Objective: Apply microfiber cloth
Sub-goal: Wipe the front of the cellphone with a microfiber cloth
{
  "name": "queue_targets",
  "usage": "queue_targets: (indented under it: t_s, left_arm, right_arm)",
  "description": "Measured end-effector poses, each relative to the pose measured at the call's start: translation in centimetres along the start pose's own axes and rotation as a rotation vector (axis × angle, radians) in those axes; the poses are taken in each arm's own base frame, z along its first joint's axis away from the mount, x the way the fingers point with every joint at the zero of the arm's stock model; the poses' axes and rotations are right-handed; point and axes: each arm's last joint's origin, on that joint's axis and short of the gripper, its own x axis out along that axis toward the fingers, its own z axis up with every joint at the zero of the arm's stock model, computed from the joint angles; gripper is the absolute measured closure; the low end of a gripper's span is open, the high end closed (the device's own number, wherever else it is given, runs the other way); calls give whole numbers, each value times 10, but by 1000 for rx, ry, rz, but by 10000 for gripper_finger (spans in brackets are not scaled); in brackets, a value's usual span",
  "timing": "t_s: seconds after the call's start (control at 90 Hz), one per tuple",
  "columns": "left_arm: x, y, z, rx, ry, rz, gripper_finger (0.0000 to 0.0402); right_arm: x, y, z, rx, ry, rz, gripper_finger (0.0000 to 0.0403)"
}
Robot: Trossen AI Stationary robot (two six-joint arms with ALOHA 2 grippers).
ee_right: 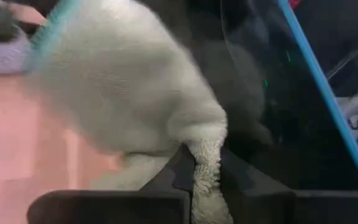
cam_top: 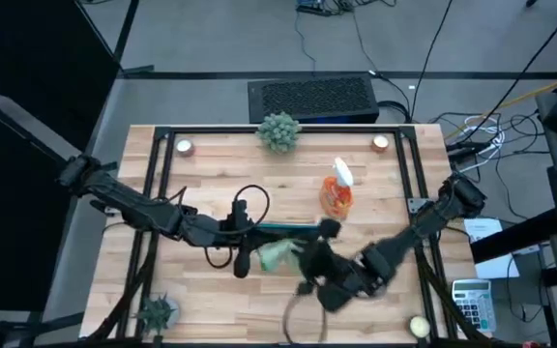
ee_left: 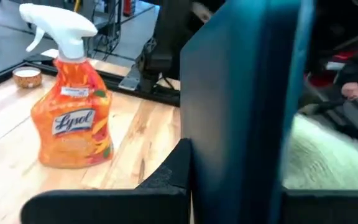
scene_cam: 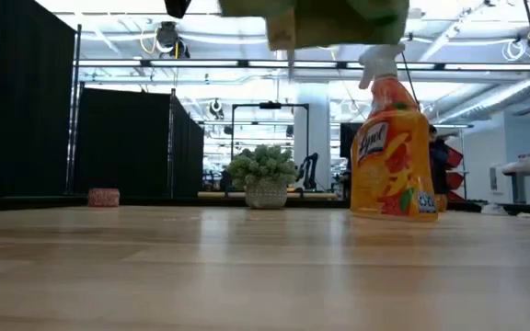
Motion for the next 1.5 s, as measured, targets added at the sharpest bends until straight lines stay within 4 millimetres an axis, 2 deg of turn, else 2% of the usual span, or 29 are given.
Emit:
queue_targets:
  t_s: [0.1, 0.2, 0.356, 0.478, 0.578, 0.7, 0.8, 0.9, 1.011, 1.111, 1.256, 1.5]
  left_arm:
    - [0, -1, -3, 9, 18, 6, 392]
    - [0, -1, -4, 13, 28, 3, 392]
    - [-1, -2, -4, 13, 31, -21, 392]
    - [-1, -4, -5, 14, 49, -57, 392]
    - [-1, -3, -6, 18, 59, -41, 392]
    - [0, 0, -4, 9, 46, -11, 392]
    - [0, 0, -5, -2, 48, -13, 392]
    - [0, -1, -4, -5, 46, -19, 392]
    - [-1, -3, -4, -13, 38, -27, 392]
    - [-2, -5, -4, -21, 31, -30, 392]
    - [-1, -4, -5, -18, 35, -20, 392]
    - [-8, -7, 2, 8, 14, -90, 392]
  right_arm:
    - [3, -4, -5, -21, 56, 2, 391]
    - [-6, -4, -19, -22, 130, -17, 391]
    - [-32, -6, -45, 40, 265, -67, 391]
    - [-59, 0, -57, 107, 270, -71, 391]
    - [-80, 12, -56, 138, 214, 6, 391]
    - [-95, 26, -30, 135, -3, 60, 391]
    - [-90, 25, -5, 56, -163, -45, 391]
    - [-71, 17, 10, -48, -190, -159, 391]
    - [-44, 6, 15, -79, -129, -151, 391]
    - [-30, 1, 10, -97, -68, -160, 391]
    - [-36, -5, -9, -97, 20, -174, 391]
    - [-74, -12, -44, 50, 208, -151, 391]
